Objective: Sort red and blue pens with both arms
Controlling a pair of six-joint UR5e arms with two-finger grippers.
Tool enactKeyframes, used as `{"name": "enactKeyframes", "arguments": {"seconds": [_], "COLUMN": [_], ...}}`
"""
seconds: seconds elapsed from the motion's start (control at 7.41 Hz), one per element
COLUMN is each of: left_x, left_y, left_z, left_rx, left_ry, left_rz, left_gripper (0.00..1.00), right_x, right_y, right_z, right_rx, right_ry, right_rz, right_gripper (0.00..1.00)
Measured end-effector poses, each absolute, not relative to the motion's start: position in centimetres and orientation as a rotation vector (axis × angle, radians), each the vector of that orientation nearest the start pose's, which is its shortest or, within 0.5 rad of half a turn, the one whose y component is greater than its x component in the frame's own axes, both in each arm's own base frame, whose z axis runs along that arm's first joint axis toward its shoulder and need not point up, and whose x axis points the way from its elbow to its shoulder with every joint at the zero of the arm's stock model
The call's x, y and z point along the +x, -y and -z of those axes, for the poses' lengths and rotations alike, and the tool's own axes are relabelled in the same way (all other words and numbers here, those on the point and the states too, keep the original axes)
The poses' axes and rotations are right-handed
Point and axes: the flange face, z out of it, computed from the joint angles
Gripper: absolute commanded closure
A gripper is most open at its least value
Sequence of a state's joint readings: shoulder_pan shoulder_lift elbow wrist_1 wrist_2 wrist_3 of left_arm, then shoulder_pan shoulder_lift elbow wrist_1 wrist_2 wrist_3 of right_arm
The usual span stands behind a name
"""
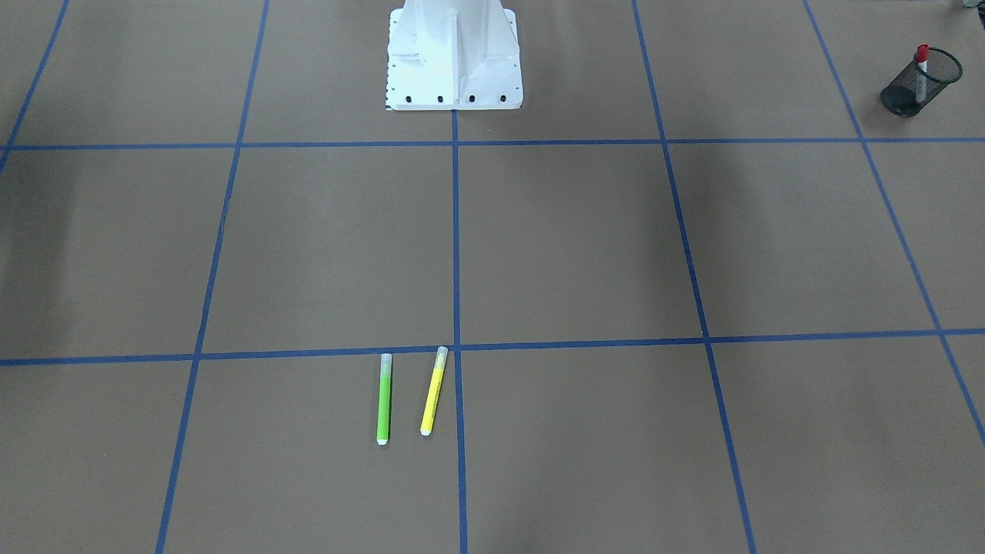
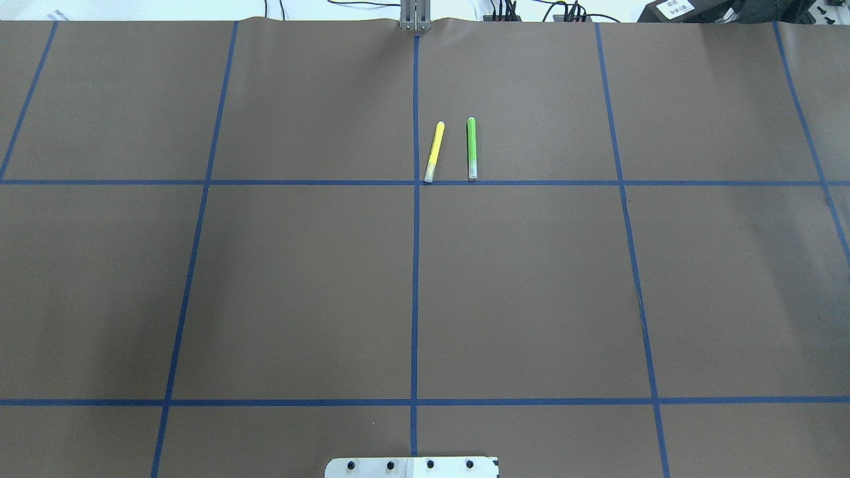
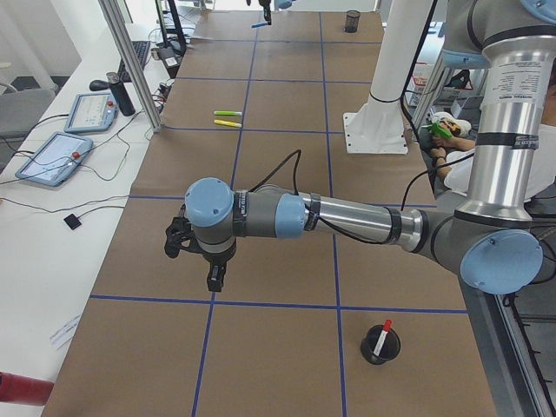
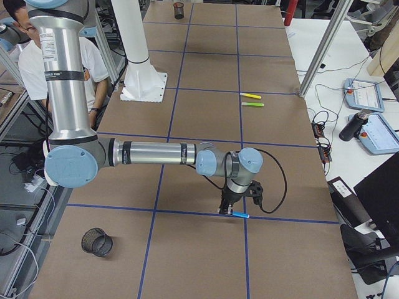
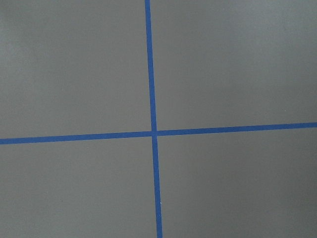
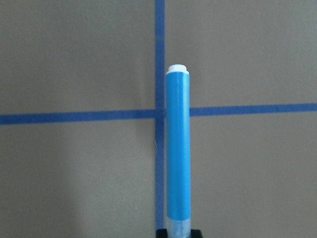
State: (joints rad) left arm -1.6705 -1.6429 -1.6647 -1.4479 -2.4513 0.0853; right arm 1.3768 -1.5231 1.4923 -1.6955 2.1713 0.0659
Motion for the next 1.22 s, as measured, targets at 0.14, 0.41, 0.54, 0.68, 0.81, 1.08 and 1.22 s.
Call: {"name": "enactKeyframes", "arguments": {"seconds": [0.14, 0.41, 0.54, 0.68, 0.81, 1.08, 1.22], "left_x": [-10.8, -10.8, -10.8, -10.8, -10.7, -10.6, -10.6], "left_y": [51.2, 51.2, 51.2, 51.3, 51.3, 51.4, 51.4], "left_z": [-58.2, -58.2, -58.2, -58.1, -57.9, -58.0, -58.1], "left_rx": [0.120, 0.121, 0.122, 0.124, 0.127, 0.126, 0.121], "left_ry": [-0.873, -0.874, -0.874, -0.874, -0.874, -0.879, -0.890], "left_rz": [-0.005, -0.006, -0.006, -0.008, -0.010, -0.010, -0.008], "left_gripper": [0.00, 0.00, 0.00, 0.00, 0.00, 0.00, 0.00], "right_x": [-1.3, -0.3, 0.5, 1.5, 2.3, 3.4, 3.9], "right_y": [47.7, 43.7, 42.1, 40.4, 38.9, 35.6, 33.8], "right_z": [-70.6, -70.6, -70.2, -70.2, -70.3, -71.4, -72.2], "right_rx": [-0.291, -0.442, -0.509, -0.569, -0.626, -0.742, -0.795], "right_ry": [0.570, 0.551, 0.538, 0.539, 0.548, 0.571, 0.585], "right_rz": [0.099, 0.126, 0.149, 0.177, 0.193, 0.224, 0.242], "right_gripper": [1.00, 1.00, 1.00, 1.00, 1.00, 1.00, 1.00]}}
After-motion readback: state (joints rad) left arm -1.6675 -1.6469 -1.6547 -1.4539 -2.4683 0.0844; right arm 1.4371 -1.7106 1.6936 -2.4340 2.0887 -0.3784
